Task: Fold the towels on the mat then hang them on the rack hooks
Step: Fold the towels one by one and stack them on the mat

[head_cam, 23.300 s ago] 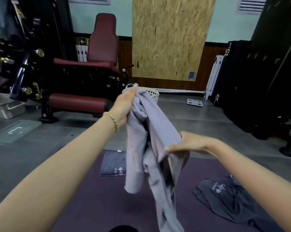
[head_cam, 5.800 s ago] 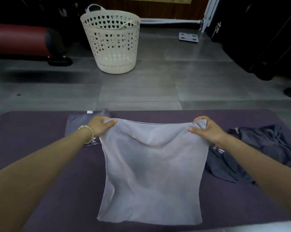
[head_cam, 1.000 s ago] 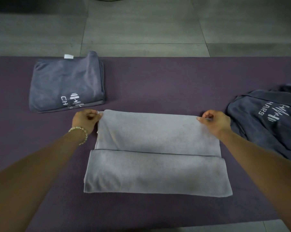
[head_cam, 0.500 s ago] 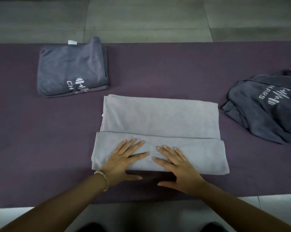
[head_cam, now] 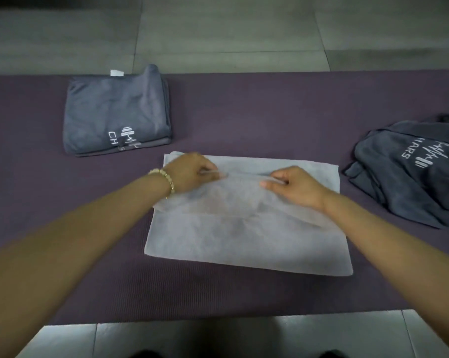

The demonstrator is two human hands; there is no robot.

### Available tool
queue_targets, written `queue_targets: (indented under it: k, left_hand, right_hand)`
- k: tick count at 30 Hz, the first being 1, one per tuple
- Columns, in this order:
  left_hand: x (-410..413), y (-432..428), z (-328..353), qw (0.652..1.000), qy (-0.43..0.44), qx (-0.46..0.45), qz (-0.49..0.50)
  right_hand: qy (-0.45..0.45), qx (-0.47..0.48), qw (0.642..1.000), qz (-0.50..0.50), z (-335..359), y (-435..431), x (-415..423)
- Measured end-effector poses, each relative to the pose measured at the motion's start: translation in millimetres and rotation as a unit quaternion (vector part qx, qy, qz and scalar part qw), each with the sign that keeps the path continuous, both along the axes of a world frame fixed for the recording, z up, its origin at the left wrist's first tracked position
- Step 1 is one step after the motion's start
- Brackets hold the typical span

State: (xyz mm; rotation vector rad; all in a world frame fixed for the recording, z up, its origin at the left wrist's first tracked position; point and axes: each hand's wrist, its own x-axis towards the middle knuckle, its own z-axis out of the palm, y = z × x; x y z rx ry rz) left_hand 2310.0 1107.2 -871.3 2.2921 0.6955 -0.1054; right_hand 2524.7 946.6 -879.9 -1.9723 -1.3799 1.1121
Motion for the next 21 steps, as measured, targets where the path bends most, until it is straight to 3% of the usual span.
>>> queue_targets:
  k: [3, 6, 9, 12, 15, 18, 21]
  left_hand:
    - [3, 28, -3, 0.996, 0.052, 0.054, 0.053]
    - [-25, 38, -25, 0.982, 0.127, 0.037, 0.133]
    - [-57, 37, -45, 0.960, 0.080, -0.020, 0.269]
    - [-71, 28, -57, 0.915, -0.016, -0.099, 0.391]
    - [-71, 15, -57, 0.892, -0.091, -0.086, 0.434]
    - [-67, 15, -52, 0.879, -0.117, -0.067, 0.457]
    - [-58, 24, -52, 0.874, -0.119, -0.055, 0.469]
  right_hand:
    - [-0.006, -0.040, 0.998, -0.042, -1, 19, 27]
    - [-0.031, -0.122, 0.990, -0.060, -9, 8, 59]
    - [-0.072, -0.164, 0.981, -0.070, -10, -17, 83]
    - [-0.067, -0.145, 0.976, -0.147, -11, -40, 95]
    - [0.050, -0.042, 0.957, -0.282, -21, -62, 94]
    - [0.110, 0.027, 0.912, -0.394, -27, -71, 88]
    - [0.113, 0.047, 0.894, -0.430, -24, -63, 90]
